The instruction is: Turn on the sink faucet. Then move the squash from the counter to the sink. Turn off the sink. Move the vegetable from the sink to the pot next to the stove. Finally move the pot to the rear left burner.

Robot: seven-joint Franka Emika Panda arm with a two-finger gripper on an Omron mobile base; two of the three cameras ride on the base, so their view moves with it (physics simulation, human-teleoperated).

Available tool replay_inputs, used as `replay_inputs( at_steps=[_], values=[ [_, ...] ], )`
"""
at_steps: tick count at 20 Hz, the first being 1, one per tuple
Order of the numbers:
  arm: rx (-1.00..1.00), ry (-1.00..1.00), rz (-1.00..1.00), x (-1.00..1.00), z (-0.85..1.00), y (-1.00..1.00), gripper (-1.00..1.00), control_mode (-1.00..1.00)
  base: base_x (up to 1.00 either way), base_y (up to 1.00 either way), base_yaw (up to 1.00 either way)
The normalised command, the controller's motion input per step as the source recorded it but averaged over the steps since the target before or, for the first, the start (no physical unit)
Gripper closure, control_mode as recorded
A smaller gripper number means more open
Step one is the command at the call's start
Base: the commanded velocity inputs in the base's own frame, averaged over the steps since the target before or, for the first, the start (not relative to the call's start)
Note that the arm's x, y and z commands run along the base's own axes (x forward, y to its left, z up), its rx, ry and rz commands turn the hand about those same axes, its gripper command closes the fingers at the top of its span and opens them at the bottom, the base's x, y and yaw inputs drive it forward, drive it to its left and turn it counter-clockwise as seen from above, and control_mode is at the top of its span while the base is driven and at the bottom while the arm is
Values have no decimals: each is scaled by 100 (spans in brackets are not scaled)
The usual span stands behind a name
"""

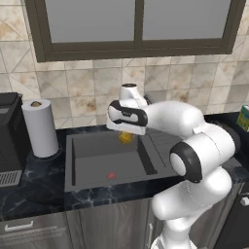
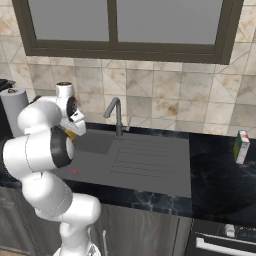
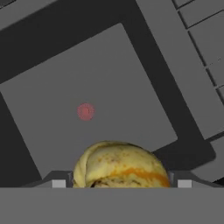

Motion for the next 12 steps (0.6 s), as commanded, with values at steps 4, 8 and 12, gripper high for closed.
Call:
replay_inputs(
  at_steps=[4,8,12],
  values=[
    [0,6,12,-27,67,-15,100,-100,0,0,0],
    [0,6,16,-21,63,-11,100,-100,0,0,0],
    [0,5,19,-19,52,-2,100,-100,0,0,0]
  ],
)
